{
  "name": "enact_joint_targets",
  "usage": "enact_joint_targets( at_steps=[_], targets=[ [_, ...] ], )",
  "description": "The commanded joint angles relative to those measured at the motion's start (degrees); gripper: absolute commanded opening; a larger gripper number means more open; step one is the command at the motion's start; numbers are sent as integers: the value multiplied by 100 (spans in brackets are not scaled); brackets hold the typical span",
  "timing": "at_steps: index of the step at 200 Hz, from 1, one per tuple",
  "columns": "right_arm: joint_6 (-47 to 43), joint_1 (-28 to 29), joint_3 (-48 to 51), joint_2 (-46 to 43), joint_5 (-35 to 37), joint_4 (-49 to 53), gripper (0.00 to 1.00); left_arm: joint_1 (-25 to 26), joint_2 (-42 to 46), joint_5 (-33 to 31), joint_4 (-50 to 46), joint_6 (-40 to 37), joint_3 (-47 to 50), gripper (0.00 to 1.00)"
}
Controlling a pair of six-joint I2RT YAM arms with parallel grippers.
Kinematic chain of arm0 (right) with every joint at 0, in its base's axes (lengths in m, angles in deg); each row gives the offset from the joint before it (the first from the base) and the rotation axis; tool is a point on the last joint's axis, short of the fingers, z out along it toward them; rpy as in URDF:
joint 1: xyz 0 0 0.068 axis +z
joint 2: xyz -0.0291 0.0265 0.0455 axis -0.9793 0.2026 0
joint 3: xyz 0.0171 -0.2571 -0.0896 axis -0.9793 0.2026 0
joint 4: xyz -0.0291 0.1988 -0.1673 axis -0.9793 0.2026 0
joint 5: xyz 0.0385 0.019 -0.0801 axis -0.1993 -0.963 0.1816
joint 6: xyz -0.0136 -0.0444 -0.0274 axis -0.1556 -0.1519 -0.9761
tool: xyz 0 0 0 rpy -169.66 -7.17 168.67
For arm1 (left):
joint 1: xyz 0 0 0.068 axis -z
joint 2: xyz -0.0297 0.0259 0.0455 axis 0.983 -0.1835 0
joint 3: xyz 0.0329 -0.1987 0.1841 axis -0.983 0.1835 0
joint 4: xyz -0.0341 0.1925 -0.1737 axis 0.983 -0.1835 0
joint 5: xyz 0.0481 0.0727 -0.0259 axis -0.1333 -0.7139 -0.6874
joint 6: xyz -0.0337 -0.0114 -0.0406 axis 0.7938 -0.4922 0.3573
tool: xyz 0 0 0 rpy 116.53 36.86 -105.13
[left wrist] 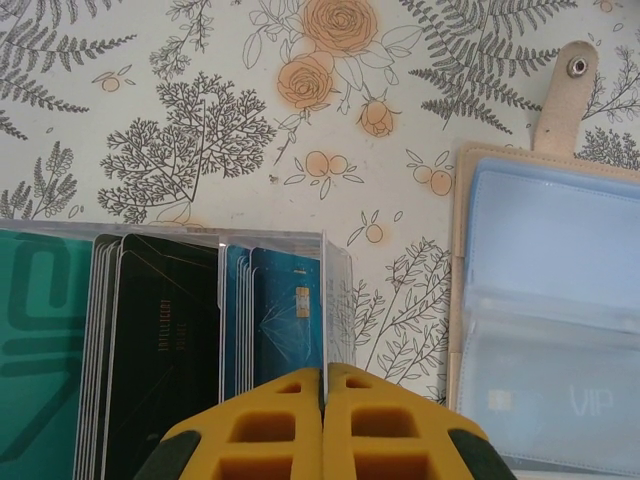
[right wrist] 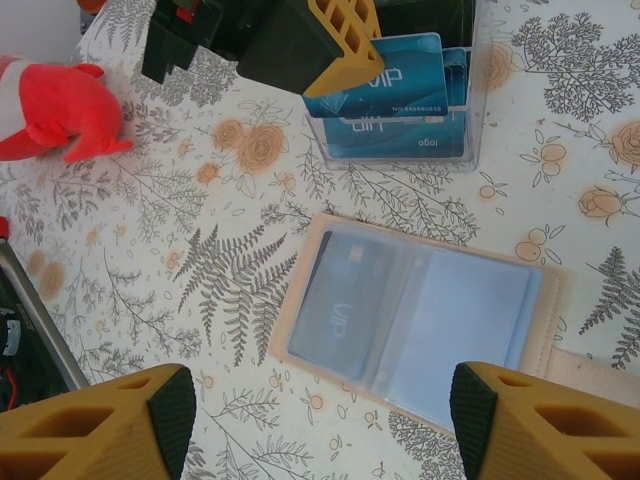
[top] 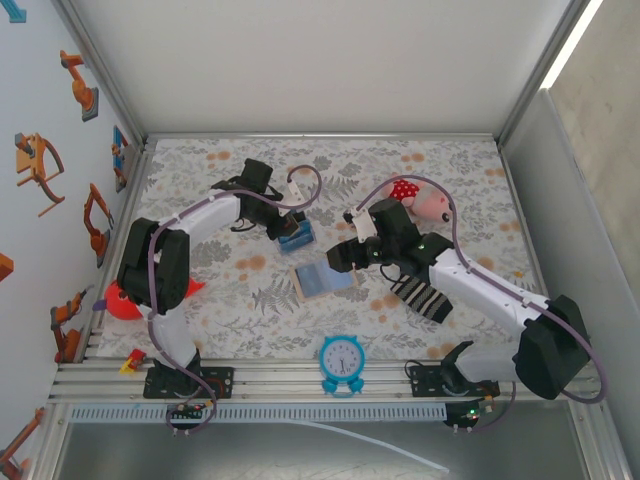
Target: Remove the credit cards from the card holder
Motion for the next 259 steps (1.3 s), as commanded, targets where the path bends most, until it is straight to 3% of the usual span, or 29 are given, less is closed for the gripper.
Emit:
enact_joint_targets(
  at_steps=[1,130,185,249,253,259],
  targets=[
    [48,39,-143,13,-73,-7,68,-72,234,-107,93,-109,-169,5],
    [21,39,-183,40,-79,32,69,-115,-117,26,25,-102,-145,6],
    [20,39,-152,-19,-54,49,69,-109,-159,-54,-25,-27,-218,23],
    [142,96,-87,48,388,106,67,-17,426,-144,-36,191,-164,25],
    [151,120,-82,55,483,134,66,-2,513,-151,-22,236,-148,35],
    [160,158,-85,64,634,184,66,25,654,-162,24,291,-84,37]
  ],
)
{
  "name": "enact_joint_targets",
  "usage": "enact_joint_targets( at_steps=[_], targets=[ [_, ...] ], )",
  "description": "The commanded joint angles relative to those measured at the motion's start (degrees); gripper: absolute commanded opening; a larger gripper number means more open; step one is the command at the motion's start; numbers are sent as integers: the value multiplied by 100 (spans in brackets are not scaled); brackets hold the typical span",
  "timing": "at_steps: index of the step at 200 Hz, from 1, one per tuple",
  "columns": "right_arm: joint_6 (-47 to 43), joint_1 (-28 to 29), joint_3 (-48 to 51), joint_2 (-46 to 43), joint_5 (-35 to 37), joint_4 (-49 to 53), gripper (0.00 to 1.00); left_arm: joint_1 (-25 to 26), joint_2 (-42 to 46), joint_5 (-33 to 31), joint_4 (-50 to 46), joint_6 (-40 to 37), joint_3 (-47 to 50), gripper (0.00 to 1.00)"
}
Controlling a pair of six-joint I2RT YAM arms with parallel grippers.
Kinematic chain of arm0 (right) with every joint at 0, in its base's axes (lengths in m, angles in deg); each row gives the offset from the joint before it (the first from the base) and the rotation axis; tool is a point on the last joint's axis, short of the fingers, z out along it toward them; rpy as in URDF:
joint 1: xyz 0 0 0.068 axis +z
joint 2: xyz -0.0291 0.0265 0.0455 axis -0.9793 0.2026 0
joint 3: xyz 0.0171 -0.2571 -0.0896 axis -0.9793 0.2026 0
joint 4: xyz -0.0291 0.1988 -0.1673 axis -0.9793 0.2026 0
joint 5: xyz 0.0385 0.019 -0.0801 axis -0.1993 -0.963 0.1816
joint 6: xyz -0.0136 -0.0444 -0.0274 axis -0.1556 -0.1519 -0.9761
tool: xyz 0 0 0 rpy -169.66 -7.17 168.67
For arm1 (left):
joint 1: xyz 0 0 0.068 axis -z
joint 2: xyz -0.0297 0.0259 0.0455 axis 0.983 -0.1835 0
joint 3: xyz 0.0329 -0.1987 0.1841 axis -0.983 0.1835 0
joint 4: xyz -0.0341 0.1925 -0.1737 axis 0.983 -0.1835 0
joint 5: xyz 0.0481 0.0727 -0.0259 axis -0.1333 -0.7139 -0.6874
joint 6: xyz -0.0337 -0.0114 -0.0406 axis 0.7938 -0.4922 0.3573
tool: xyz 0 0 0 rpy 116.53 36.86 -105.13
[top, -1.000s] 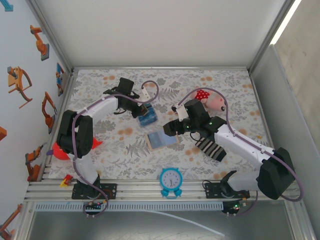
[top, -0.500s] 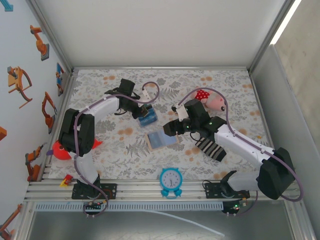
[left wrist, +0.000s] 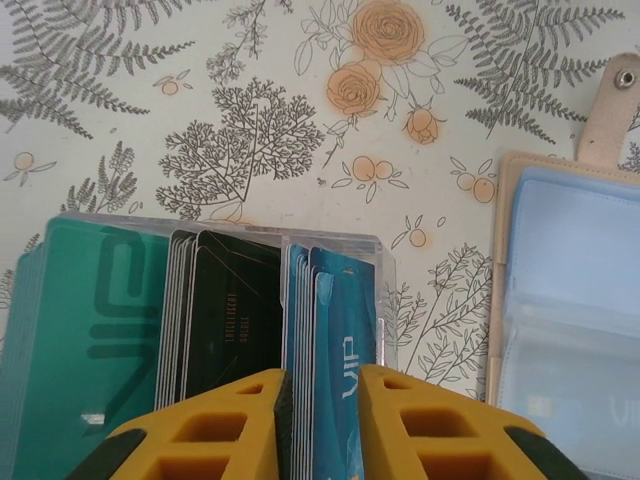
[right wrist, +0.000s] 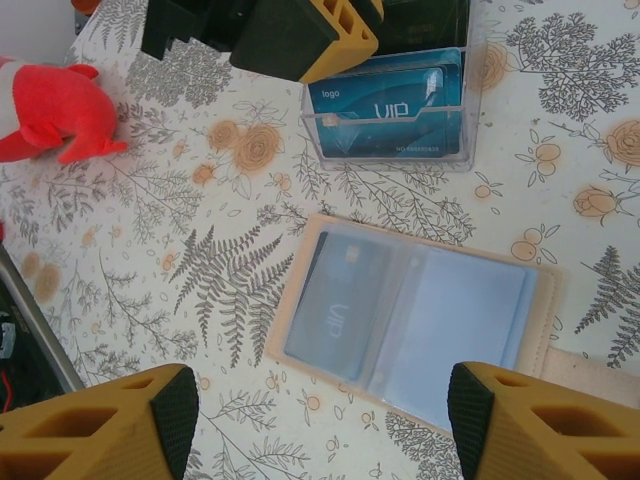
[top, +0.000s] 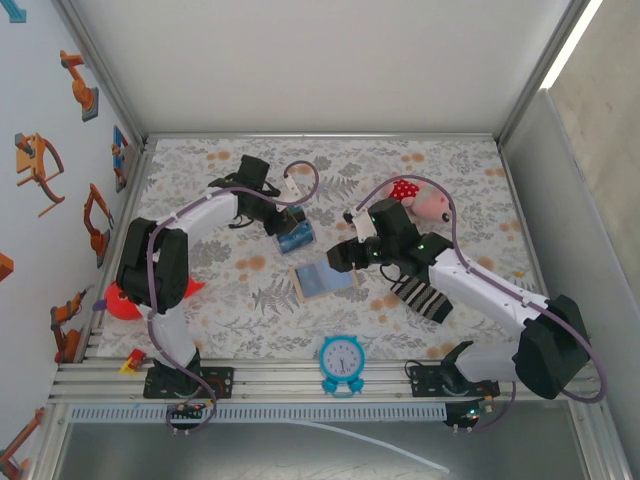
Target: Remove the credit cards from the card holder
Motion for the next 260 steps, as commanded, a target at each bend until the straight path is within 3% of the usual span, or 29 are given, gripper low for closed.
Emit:
enact_joint_targets(
  at_steps=[1,13,33,40,53,90,106,142,180,260],
  targets=[
    [123,136,-88,63,544,189,66,106,645,17,-38,230,26,37],
    [134,263,-121,116,900,319,65,144,985,-25,148,423,232,49],
    [157,576,-224,259,1504,579,62,153,1695,-213,773,942,781,57],
    [181,701,-268,345,1719,675,61,153,1961,-372,1026,1189,1016,65],
    [242,938,-349,522,2014,803,58,153,2484,-750,1485,1659,1462,77],
    [490,1459,-566,1115,2348,866,45,151,3756,-1946,2113,2887,2548,85],
    [545,1658,-716,1429,2376,874,36,151,4233,-2650,2203,3382,2973,100],
    [554,1913,-1124,2142,2365,905,36,16,5134,-3668,2170,4637,3746,97],
    [516,1958,-1549,2711,2296,1008,50,-52,5671,-4714,1657,5655,4126,97],
    [479,1988,-1945,3450,2375,1261,58,-65,5704,-4828,1396,6108,4359,97]
  ],
)
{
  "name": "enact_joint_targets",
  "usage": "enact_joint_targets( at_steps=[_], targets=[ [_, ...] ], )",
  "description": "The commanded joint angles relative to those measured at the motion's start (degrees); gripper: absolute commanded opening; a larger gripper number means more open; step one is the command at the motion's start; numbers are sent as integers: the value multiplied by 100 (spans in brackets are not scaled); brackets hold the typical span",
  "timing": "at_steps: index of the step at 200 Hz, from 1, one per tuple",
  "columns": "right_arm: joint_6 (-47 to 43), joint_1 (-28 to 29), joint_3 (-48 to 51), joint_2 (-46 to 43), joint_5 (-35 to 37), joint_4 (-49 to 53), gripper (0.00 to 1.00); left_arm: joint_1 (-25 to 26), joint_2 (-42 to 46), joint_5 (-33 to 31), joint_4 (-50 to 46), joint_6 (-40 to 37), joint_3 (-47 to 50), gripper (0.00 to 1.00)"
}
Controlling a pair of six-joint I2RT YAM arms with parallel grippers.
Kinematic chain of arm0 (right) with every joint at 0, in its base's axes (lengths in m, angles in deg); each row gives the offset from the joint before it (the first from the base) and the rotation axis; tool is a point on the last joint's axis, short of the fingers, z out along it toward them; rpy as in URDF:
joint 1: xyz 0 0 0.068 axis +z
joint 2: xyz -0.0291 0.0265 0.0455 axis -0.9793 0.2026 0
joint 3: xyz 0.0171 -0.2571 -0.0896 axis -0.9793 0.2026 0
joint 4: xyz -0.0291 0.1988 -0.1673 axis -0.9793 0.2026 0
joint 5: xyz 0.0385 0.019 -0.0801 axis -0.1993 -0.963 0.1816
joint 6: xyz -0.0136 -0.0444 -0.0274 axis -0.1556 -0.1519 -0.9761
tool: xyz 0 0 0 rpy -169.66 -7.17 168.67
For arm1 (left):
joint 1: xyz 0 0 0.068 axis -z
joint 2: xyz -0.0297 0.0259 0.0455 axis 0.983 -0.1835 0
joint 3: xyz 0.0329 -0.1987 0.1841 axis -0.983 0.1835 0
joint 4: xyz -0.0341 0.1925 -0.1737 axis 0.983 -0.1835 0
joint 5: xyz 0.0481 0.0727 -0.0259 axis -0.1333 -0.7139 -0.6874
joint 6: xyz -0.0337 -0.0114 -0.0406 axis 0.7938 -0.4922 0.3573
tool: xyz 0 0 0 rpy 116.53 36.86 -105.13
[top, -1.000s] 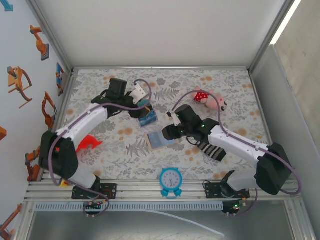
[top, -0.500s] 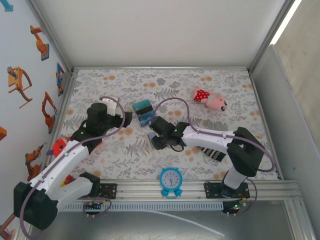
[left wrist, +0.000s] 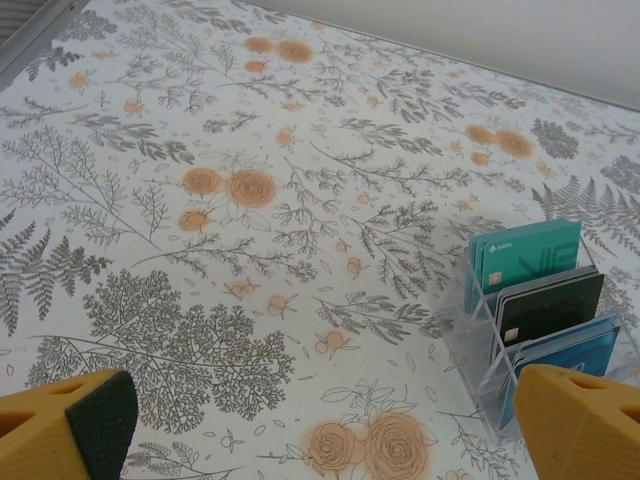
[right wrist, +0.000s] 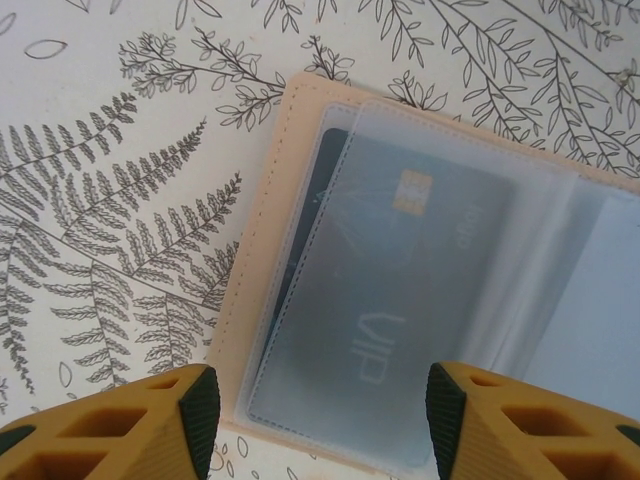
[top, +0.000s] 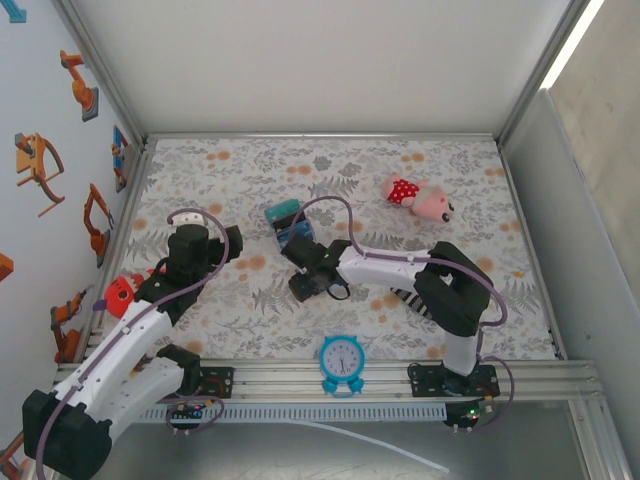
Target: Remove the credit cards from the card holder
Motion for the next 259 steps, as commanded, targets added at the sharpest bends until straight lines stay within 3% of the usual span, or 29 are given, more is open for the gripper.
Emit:
enact_joint_targets(
  at_steps=[1,81,210,259],
  targets=[
    [0,43,-142,142,130,211,58,-33,-79,-136,-147,239,16,97],
    [36,34,-67,355,227,143,54,-34,-432,10,-134,311,-39,97],
    [53,-27,65,-118,-414,-154,19,-30,-105,166,-375,271,-133,97],
    [71,-23,340,-432,-705,-299,14,-22,194,166,-477,320,-106,97]
  ],
)
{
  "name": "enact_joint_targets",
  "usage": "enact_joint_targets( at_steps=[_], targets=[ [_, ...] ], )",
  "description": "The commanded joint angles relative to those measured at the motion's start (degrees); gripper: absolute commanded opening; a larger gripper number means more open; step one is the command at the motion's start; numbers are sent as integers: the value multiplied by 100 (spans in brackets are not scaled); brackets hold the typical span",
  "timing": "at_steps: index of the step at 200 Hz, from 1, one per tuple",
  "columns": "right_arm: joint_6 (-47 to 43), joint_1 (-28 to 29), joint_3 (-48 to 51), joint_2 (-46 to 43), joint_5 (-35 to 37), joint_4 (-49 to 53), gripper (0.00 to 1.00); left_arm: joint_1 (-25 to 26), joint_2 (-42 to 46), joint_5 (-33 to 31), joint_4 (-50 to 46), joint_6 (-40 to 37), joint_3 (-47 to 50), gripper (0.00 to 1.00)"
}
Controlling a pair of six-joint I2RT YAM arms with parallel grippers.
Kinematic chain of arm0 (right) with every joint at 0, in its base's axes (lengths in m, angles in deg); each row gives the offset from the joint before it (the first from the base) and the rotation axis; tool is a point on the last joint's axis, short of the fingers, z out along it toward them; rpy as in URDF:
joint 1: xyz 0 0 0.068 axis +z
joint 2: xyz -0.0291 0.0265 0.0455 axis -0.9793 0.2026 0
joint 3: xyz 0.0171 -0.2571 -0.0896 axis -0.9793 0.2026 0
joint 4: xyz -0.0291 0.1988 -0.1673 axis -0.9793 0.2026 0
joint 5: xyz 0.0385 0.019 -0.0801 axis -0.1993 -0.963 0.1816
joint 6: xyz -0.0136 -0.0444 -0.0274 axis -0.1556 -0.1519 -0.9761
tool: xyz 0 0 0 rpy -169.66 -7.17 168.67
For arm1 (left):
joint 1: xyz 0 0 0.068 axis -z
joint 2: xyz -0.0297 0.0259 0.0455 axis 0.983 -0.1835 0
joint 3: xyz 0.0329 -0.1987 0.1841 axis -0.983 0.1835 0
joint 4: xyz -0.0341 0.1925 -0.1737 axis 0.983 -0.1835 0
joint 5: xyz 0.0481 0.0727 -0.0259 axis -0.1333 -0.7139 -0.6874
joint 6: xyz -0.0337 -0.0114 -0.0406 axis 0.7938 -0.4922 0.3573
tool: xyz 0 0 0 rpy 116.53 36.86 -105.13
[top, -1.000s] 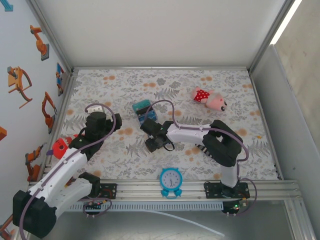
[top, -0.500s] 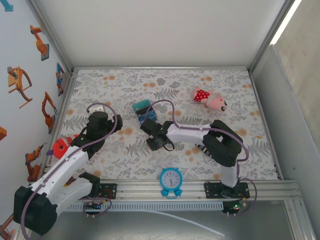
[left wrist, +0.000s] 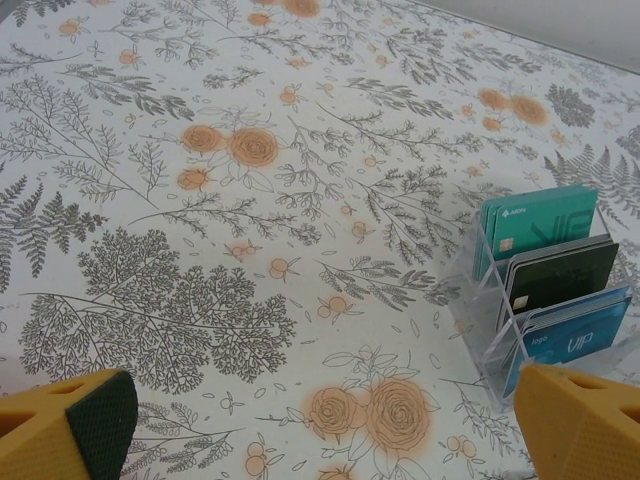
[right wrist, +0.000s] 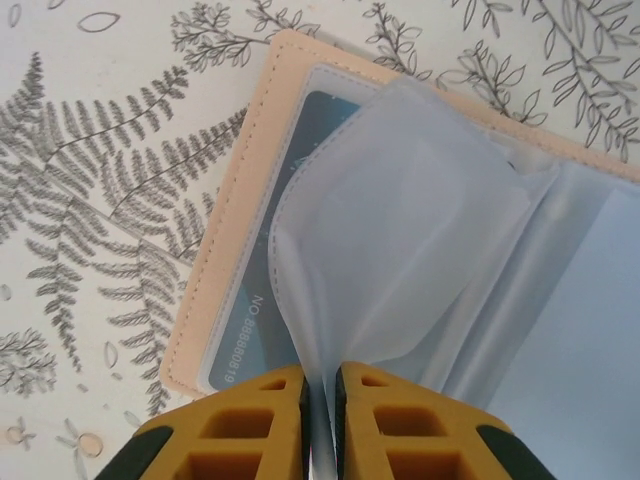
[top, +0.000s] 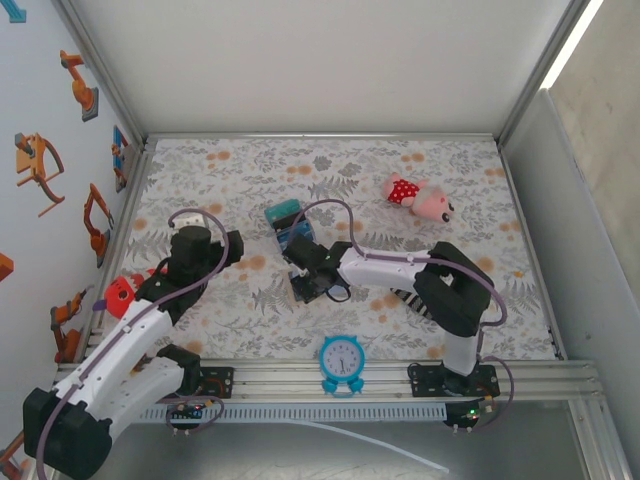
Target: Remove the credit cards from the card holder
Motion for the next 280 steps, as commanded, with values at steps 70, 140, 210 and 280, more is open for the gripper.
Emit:
enact_joint_targets(
  at_steps=[70,140,210,280],
  targets=[
    [157,-32,219,-531,563,298,22,14,459,-33,-224,137,-218,97],
    [590,-184,337,-668,1166,532,31,185,427,-172,-298,115,-309,97],
    [870,-510,823,-640,1162,366,31,832,43,-568,-419,94,-375,97],
    [932,-994,1208,-1234,1106,241,32,1564,-432,-947,-289,169,-183,97]
  ],
)
